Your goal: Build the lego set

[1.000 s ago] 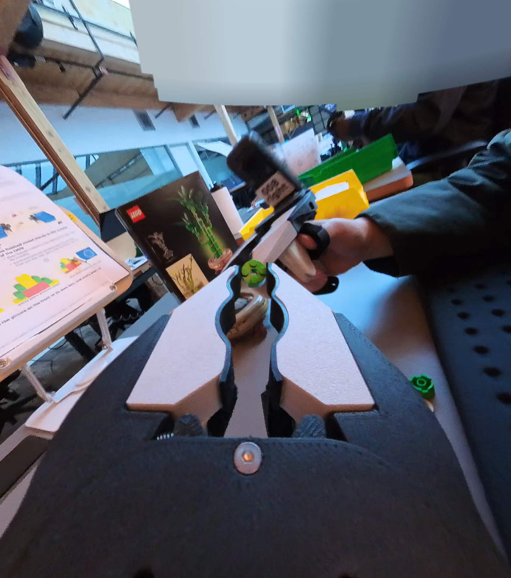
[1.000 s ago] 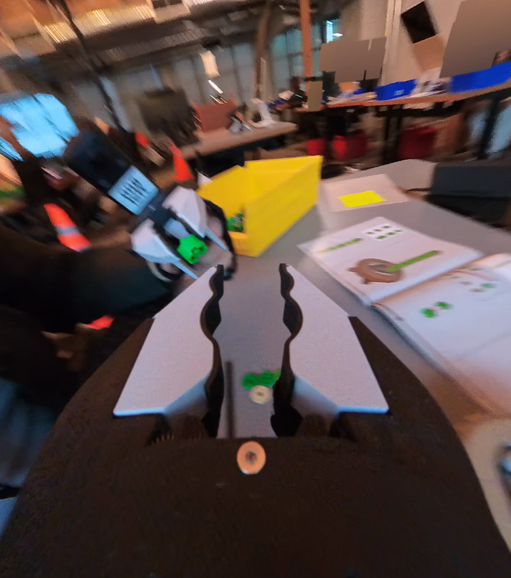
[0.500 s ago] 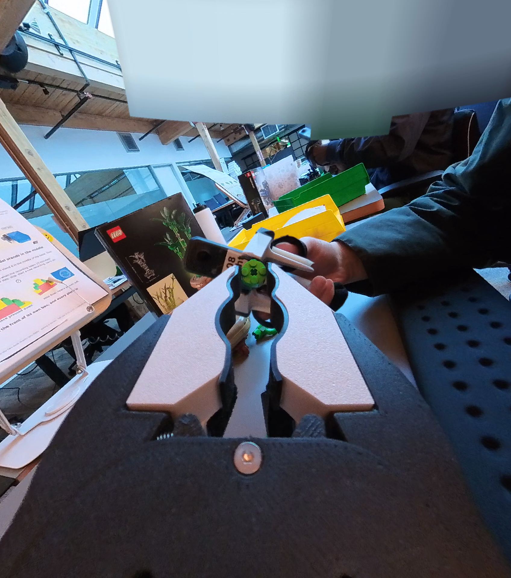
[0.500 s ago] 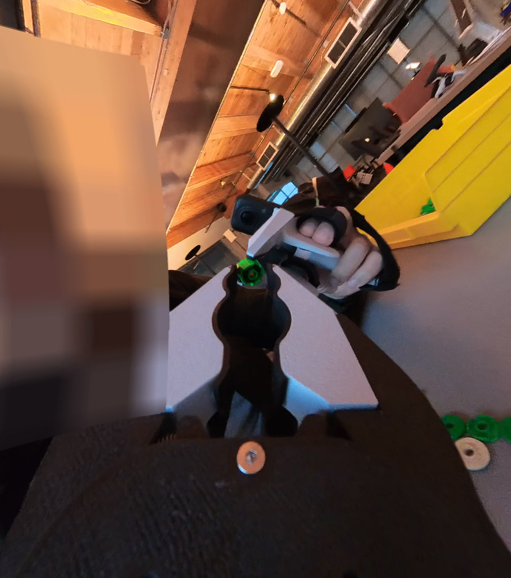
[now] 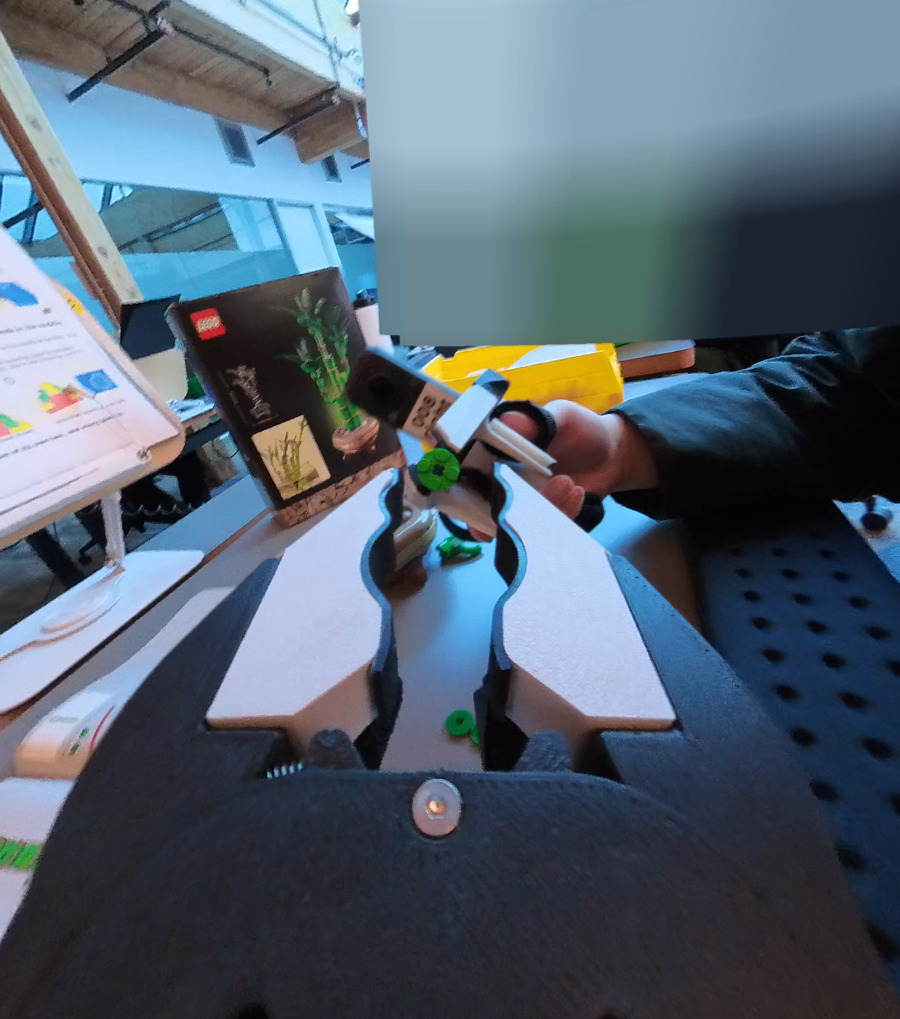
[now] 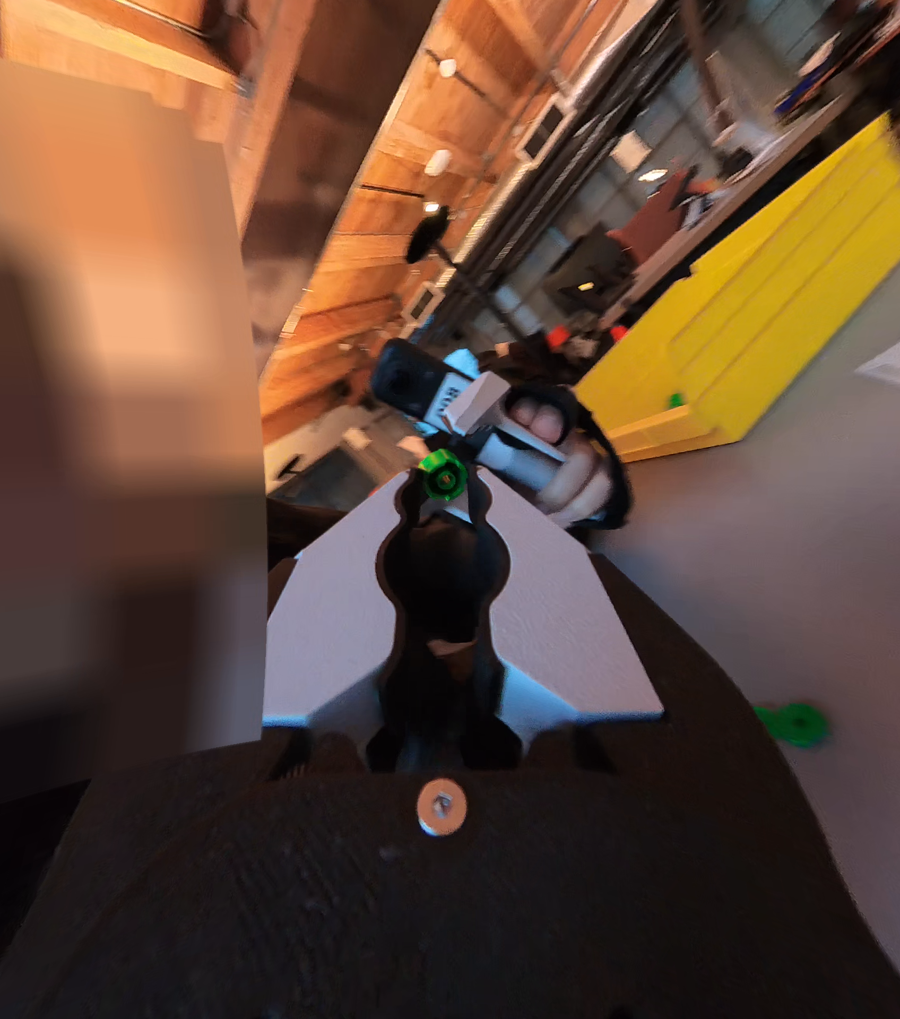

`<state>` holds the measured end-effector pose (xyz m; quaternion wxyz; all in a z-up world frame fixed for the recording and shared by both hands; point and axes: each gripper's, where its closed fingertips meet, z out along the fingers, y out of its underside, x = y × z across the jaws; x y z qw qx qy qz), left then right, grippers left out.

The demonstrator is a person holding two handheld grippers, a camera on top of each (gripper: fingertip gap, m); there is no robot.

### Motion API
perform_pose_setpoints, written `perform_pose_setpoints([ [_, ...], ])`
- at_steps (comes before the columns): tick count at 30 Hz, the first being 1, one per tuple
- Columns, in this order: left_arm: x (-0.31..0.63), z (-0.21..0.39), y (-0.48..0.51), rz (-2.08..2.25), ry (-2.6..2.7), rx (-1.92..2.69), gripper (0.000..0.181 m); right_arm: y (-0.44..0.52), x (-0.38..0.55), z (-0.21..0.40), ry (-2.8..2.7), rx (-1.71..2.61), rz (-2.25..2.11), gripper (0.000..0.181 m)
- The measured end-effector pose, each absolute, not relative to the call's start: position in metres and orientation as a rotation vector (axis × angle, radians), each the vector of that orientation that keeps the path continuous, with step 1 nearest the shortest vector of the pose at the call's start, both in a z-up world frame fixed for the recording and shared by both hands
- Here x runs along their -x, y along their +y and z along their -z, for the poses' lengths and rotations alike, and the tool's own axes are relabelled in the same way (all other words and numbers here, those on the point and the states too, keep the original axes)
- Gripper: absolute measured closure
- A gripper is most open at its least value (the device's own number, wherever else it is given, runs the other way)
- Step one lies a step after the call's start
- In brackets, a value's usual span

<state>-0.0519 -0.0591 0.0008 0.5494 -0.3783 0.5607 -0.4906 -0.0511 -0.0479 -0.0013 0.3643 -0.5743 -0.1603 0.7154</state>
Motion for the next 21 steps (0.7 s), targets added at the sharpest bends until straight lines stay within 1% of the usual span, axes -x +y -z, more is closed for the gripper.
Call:
perform_pose_setpoints([
  [1,0.051,0.003,-0.054,1.138,1.330,0.936,0.154,-0.045,0.051,0.004,-0.419,1.494,-1.788,0.166],
  [4,0.047,0.017,-0.048,1.128,1.373,1.038,0.154,-0.040,0.051,0.011,-0.453,1.533,-1.654,0.166],
  [9,0.046,0.023,-0.040,1.088,1.367,1.085,0.155,-0.035,0.050,0.021,-0.491,1.600,-1.504,0.167],
  [16,0.045,0.029,-0.045,1.079,1.418,1.079,0.165,-0.035,0.052,0.030,-0.529,1.656,-1.428,0.166],
  [21,0.045,0.030,-0.045,1.069,1.427,1.077,0.167,-0.035,0.052,0.032,-0.545,1.667,-1.404,0.166],
])
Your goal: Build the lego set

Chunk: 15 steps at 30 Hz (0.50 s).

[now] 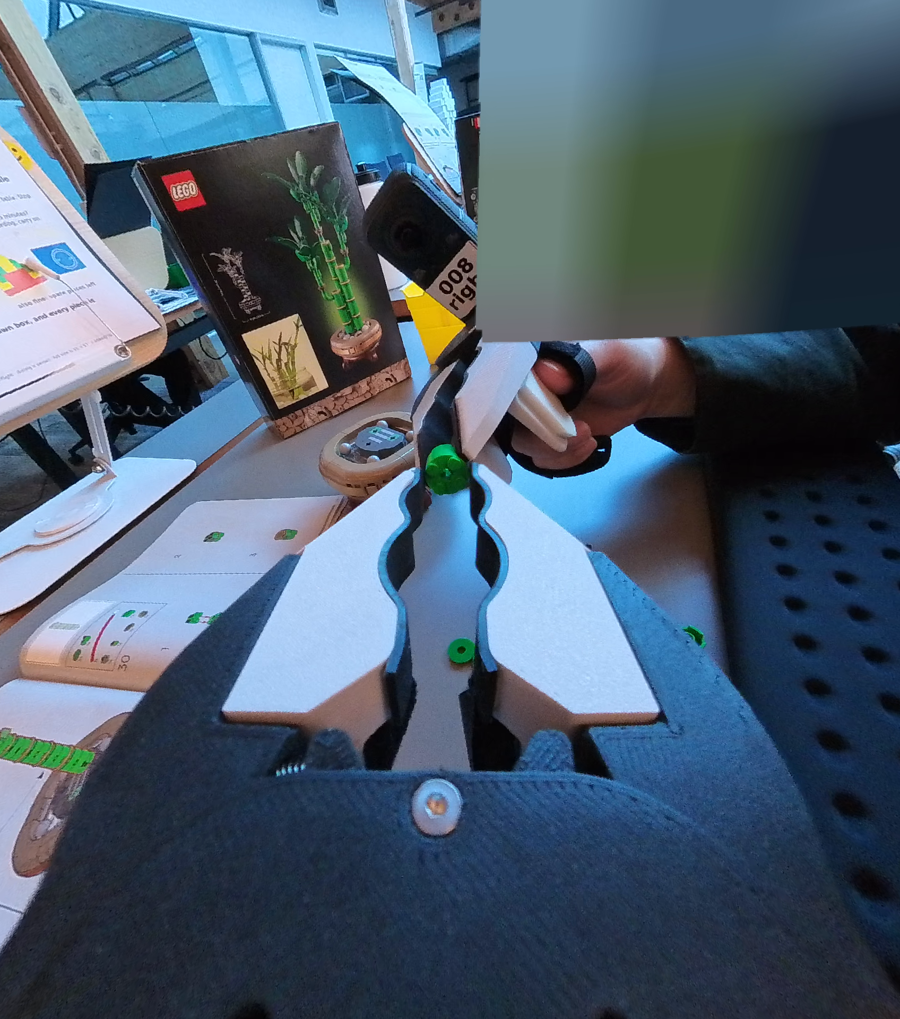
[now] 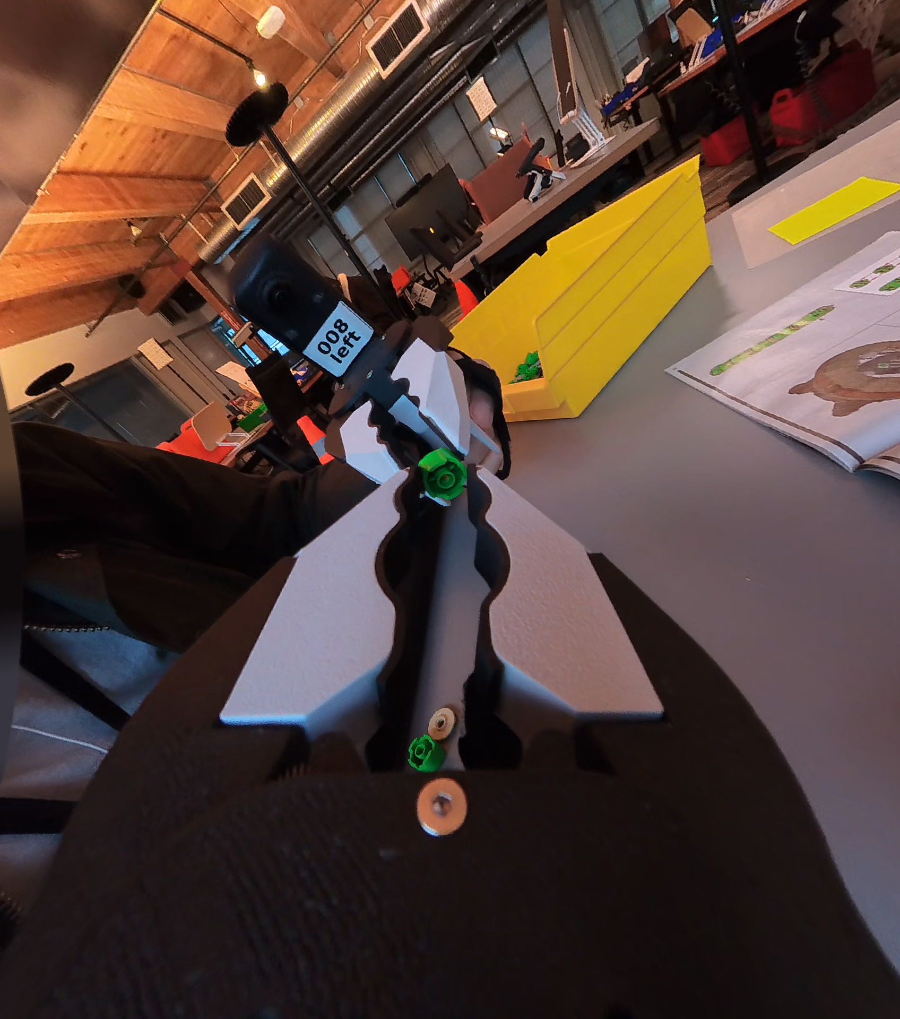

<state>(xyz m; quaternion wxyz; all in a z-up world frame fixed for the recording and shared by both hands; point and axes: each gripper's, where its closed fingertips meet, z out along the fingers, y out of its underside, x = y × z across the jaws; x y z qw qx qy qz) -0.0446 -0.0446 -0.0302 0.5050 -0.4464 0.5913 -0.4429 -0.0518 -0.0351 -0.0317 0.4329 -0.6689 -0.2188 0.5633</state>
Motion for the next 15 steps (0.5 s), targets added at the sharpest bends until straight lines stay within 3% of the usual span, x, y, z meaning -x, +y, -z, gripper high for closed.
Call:
perform_pose_setpoints([
  [15,0.0437,0.0362,-0.0471,0.957,1.476,1.030,0.163,-0.0358,0.0538,0.0359,-0.555,1.691,-1.407,0.166],
])
